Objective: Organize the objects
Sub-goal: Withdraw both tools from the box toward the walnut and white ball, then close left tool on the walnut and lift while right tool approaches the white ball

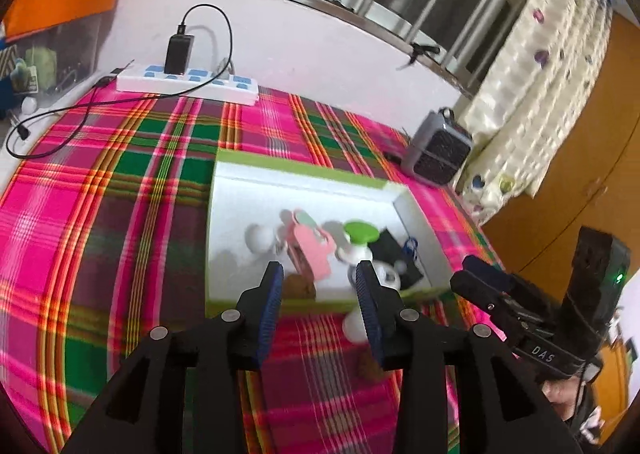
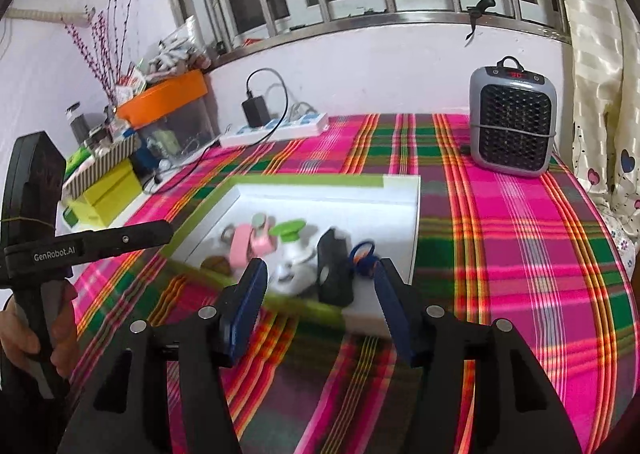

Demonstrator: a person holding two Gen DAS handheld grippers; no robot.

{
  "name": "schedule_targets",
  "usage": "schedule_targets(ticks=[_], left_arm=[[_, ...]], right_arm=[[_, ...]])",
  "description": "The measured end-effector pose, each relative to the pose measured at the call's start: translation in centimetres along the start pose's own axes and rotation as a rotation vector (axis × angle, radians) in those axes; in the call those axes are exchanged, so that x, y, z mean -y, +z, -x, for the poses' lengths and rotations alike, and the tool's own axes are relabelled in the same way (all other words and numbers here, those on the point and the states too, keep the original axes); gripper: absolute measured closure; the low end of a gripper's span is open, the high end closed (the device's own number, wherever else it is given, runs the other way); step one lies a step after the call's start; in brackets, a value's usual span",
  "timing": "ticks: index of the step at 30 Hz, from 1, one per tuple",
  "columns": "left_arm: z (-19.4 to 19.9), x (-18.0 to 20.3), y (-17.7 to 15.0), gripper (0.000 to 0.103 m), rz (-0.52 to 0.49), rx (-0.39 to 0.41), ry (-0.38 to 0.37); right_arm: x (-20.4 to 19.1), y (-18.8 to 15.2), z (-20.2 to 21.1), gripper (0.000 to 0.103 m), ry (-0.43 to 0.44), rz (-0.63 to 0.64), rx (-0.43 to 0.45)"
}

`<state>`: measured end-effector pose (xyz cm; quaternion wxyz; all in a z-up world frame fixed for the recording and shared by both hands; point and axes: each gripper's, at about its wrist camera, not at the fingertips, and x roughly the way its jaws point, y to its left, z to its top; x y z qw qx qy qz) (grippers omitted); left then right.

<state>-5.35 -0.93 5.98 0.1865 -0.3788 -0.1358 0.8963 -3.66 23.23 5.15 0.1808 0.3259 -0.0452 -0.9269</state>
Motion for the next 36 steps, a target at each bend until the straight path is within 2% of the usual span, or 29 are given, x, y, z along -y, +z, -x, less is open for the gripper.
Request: schedule_targets(ticks=[7,14,27,36], left_arm=[[0.2,2.0,-3.0,0.068,-0.056,-0.034,0.023],[-0.5,4.2,-5.5,0.068,-0.101,-0.081,0.003],[-3.1,5.6,-6.2,0.068,-0.126,-0.138,0.034],[-4.1,6.2,-6.0,0.068,-0.138,-0.147,0.037]], right_arm=[[-1.6,-2.4,1.1,0.046,-0.031,0.049,-0.062],[-2.0,-4.0,2.1,0.046,-0.027,0.046,-0.081],[-1.2,-5.2,2.5,0.046,-0.028,0.011,-0.098],[-1.0,-5.4,1.9,0.046,-0.019,0.003,-0.111]])
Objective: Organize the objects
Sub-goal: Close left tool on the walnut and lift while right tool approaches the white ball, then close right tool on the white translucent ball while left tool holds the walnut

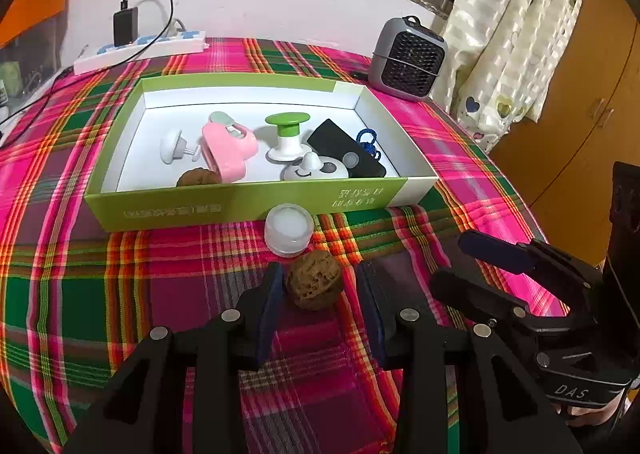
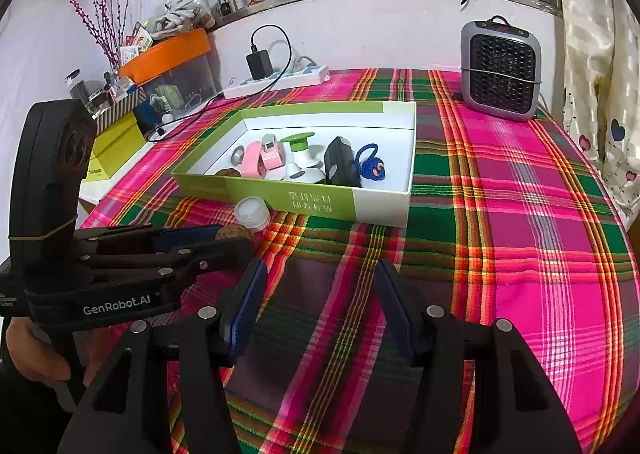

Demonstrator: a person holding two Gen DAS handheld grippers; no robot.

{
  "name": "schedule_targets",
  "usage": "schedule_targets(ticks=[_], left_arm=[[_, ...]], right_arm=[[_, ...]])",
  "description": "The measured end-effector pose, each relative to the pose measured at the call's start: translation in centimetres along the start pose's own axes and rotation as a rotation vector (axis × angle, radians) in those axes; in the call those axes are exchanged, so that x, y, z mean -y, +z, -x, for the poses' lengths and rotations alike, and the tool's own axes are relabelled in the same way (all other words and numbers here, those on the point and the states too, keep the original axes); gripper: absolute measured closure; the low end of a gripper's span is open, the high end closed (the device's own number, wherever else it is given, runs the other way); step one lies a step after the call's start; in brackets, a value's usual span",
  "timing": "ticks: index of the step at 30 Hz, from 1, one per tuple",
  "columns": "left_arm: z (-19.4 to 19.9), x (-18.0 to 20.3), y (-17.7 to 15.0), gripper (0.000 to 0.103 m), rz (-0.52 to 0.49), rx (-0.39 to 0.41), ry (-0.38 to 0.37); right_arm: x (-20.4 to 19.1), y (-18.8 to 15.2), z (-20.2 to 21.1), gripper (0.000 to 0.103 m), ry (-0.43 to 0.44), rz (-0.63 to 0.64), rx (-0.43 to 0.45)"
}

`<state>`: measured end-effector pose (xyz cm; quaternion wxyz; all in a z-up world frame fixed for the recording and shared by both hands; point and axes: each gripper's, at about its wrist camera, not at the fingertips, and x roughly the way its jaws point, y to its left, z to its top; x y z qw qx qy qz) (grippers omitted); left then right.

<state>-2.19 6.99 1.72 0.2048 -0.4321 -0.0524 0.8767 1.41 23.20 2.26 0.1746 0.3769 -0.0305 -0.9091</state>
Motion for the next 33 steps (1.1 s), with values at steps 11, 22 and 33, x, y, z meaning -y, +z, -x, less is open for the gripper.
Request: schedule_targets(ticks=[11,22,33], left_arm=[[-0.6,-0.1,0.1,0.071,0.008,-0.001,-0.003],[0.5,-1.1,-0.1,0.073,0.003,0.016,0.006],[3.2,-4.4,0.8,0.073,0.016,0.071,0.062]], right_arm=[[0.2,0.1,-0.1,0.046,-0.003,-0.010,0.002],[-0.3,0.4,-0.5,0.046,-0.013,-0.001,-0.008],[-2.4,1.7,-1.7,0.046,-0.014,0.041,-0.022]])
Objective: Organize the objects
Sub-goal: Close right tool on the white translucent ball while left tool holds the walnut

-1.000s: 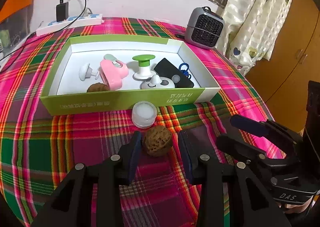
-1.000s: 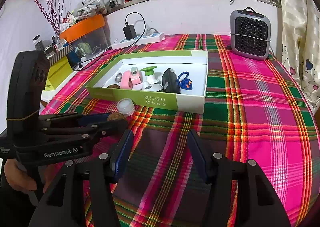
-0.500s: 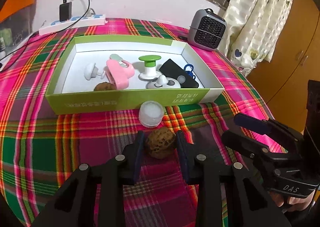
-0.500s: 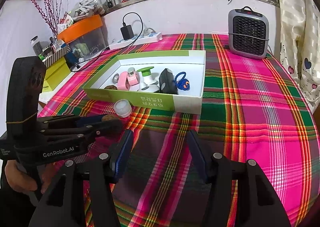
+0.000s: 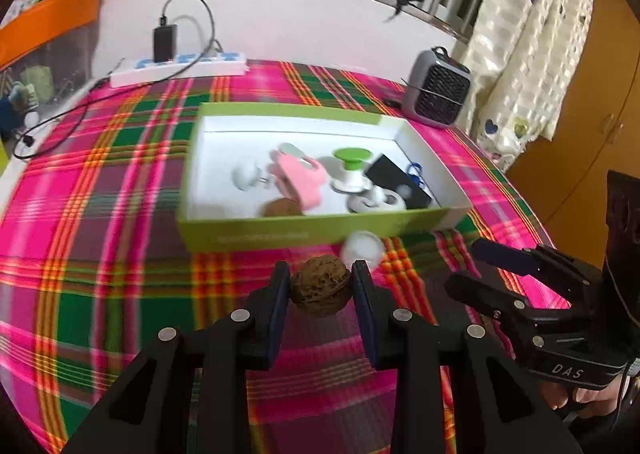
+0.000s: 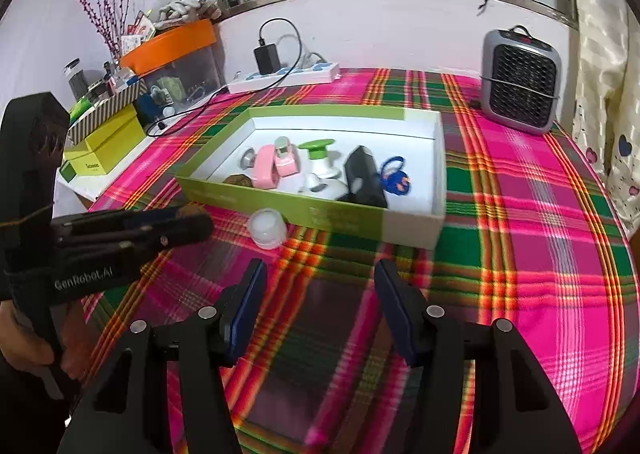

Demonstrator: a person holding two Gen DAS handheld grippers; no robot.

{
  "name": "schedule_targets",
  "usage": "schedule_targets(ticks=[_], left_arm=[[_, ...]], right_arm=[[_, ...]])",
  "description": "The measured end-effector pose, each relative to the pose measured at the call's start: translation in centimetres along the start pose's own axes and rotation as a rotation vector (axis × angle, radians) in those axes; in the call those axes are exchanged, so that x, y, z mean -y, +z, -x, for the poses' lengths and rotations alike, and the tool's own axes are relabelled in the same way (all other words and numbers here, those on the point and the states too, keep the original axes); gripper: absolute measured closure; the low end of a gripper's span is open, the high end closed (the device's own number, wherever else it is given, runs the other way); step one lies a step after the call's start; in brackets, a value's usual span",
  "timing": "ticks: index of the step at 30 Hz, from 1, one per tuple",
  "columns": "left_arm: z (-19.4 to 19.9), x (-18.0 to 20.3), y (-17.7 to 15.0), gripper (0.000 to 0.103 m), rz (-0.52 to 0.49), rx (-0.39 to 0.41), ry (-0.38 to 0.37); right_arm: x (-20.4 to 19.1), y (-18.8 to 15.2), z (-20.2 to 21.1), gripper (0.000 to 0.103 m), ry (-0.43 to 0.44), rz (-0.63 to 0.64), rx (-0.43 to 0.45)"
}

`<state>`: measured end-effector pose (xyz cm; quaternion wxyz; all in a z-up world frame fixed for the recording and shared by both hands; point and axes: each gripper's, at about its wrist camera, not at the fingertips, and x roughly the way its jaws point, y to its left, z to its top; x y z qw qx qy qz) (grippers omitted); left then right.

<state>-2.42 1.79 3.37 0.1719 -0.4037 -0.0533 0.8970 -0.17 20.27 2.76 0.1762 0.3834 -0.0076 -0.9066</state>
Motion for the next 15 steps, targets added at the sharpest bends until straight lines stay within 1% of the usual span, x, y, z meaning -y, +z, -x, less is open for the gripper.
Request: schedule_targets(ticks=[4,7,15], left_arm=[[0.2,-1.6,0.1,0.073,0.017,0.010,0.007],[0.0,-2.3,0.0,0.073,0.036,0.018,-0.002],[0.2,-2.8,-0.2,0.073,0.046,0.033,-0.028]], right_arm=[[-1.0,0.4,-0.7,0.046,0.002,0.018,-0.009],[-1.7,0.7,-1.4,0.046,-0.001,0.024,-0.019],[-2.9,1.2,-3.0,0.046,-0.011,0.044,-0.046]])
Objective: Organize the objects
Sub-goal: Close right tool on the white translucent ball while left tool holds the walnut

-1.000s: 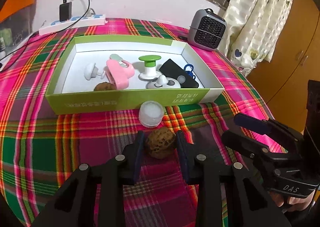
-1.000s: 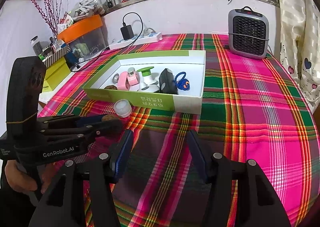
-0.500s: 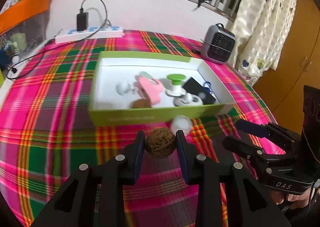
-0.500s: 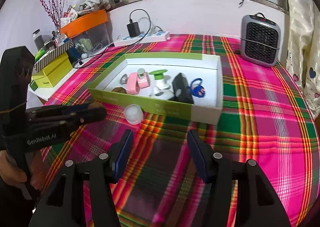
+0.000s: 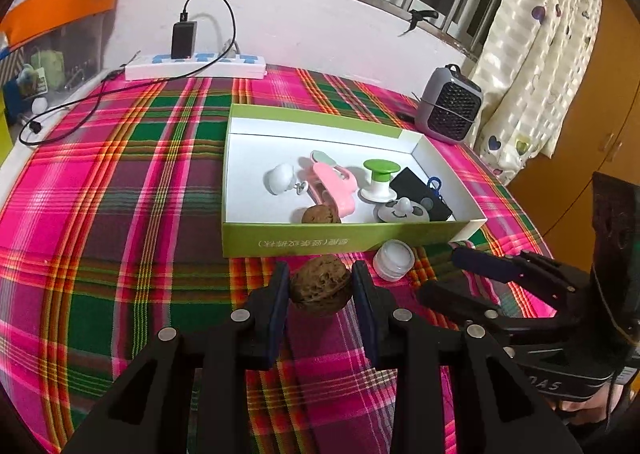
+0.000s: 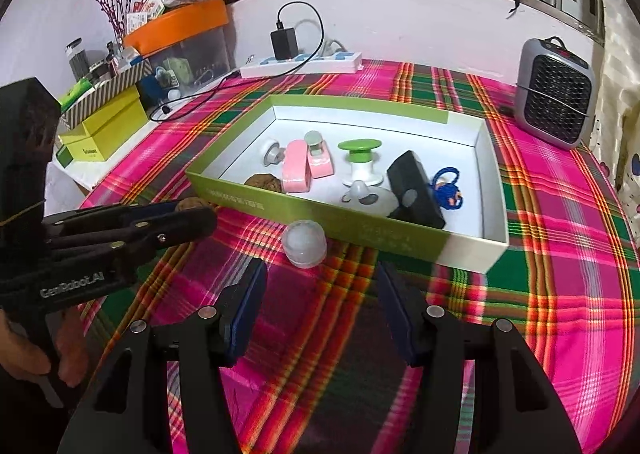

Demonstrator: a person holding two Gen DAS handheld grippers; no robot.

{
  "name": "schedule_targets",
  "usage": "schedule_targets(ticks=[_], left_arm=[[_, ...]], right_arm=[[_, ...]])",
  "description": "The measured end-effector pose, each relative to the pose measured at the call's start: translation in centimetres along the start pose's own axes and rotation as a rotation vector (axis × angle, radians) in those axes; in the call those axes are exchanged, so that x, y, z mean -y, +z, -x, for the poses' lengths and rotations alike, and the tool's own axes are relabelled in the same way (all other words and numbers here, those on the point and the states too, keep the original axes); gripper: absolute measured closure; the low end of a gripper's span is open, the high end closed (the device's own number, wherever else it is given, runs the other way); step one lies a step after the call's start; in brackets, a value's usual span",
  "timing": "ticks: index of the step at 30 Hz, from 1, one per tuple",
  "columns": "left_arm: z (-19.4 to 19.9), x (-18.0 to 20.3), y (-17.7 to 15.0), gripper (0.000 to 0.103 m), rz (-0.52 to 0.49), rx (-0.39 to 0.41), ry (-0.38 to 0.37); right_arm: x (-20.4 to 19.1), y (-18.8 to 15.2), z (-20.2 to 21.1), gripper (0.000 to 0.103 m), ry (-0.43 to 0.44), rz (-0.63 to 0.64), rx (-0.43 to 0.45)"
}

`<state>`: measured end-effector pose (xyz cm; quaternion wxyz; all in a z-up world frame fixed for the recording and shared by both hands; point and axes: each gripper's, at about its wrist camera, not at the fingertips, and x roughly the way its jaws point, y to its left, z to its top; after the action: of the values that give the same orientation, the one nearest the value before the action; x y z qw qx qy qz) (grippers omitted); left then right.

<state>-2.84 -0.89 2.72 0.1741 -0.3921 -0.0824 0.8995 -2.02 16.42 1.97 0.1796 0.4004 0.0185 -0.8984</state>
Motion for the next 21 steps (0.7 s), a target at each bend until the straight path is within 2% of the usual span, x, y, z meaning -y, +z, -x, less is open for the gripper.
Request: schedule_targets(ticks=[16,19,20,21], left_arm=[[0.1,-1.1,-0.1,0.073,0.030,0.003,-0.003],[0.1,-1.1,-0.2,0.073,0.029,0.002,-0.002],[0.1,-1.1,-0.2,0.073,0.030,0.001,-0.002],[0.0,-1.1,-0.2,0.073,0.031,-0.001,-0.001]], right_arm=[[-0.7,1.1,-3.0,0.047,-0.020,-0.016,-0.052],[-0.8,1.4,-3.4,0.056,-0.031,-0.017,-0.056],[-0.9,1.4,-3.4,0.064,-0.036,-0.014,-0.056],[-0.9,1.5,-3.5,0.067,-0.043,-0.010,-0.056]])
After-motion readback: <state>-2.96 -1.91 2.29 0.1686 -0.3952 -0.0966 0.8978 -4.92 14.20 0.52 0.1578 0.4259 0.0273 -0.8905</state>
